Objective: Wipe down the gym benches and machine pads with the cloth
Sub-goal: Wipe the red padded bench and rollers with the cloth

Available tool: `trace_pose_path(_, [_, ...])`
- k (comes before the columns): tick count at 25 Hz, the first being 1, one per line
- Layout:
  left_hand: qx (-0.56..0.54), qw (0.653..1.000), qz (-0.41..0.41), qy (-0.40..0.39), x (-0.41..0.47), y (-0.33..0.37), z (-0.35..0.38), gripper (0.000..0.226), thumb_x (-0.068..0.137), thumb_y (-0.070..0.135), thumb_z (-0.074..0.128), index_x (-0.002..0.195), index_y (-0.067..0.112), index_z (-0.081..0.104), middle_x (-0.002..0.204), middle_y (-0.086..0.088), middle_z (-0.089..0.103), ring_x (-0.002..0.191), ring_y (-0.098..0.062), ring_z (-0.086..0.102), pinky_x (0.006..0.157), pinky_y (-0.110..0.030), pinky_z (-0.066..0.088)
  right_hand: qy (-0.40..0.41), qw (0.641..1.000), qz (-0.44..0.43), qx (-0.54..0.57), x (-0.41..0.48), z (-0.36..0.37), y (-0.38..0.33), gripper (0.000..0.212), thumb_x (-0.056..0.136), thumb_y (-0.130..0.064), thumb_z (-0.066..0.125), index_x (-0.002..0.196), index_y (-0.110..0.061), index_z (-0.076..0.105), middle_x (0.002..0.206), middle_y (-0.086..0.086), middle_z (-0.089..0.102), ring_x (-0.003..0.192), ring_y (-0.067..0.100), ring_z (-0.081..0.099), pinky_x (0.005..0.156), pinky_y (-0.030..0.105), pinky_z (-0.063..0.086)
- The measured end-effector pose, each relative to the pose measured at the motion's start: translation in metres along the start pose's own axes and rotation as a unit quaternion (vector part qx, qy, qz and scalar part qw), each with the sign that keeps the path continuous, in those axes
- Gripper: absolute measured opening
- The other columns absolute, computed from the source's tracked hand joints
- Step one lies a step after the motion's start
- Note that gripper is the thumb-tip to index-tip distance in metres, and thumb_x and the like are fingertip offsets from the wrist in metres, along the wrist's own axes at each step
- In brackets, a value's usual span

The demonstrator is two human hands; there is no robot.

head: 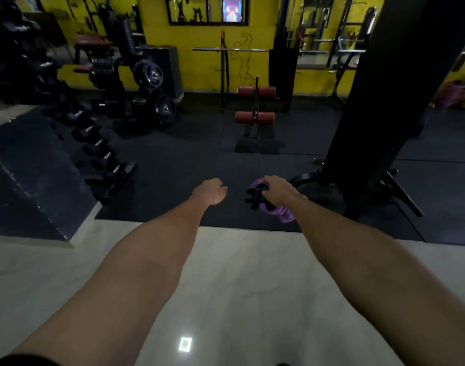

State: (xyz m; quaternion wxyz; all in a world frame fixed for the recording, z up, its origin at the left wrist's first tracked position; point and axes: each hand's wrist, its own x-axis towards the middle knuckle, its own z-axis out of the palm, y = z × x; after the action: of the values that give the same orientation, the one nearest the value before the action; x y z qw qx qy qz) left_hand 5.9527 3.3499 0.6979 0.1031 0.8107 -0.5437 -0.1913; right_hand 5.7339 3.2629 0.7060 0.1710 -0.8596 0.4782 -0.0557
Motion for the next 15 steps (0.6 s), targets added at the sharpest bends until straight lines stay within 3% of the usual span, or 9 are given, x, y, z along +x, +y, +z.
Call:
trace_pose_path(9, [-0.001, 1.000, -0.009, 0.002, 0.227, -0.020, -0.039, 0.042, 0.101, 0.043, 0.038, 0.128, 0.017, 0.057, 0.129, -0.009, 0.060, 0.112, -0.029, 0.058, 0.085, -0.037, 0.047, 0.005, 1.000, -0.010, 0.028, 0.252, -0.001, 0.018, 0.030, 0.099, -0.022, 0.053, 0.129, -0.021, 0.059, 0.131, 0.013, 0.056, 0.115, 0.034, 0.057, 0.098, 0.046, 0.049])
trace_pose_path(15, [-0.023, 0.999, -0.034, 0.000, 0.369, -0.026, -0.084, 0.036, 0.103, 0.041, 0.038, 0.122, 0.017, 0.056, 0.124, -0.009, 0.059, 0.106, -0.028, 0.058, 0.081, -0.035, 0.044, -0.001, 0.998, -0.022, 0.058, 0.416, -0.034, 0.014, 0.031, 0.099, -0.017, 0.051, 0.124, -0.030, 0.065, 0.131, 0.007, 0.059, 0.114, 0.032, 0.059, 0.088, 0.039, 0.052])
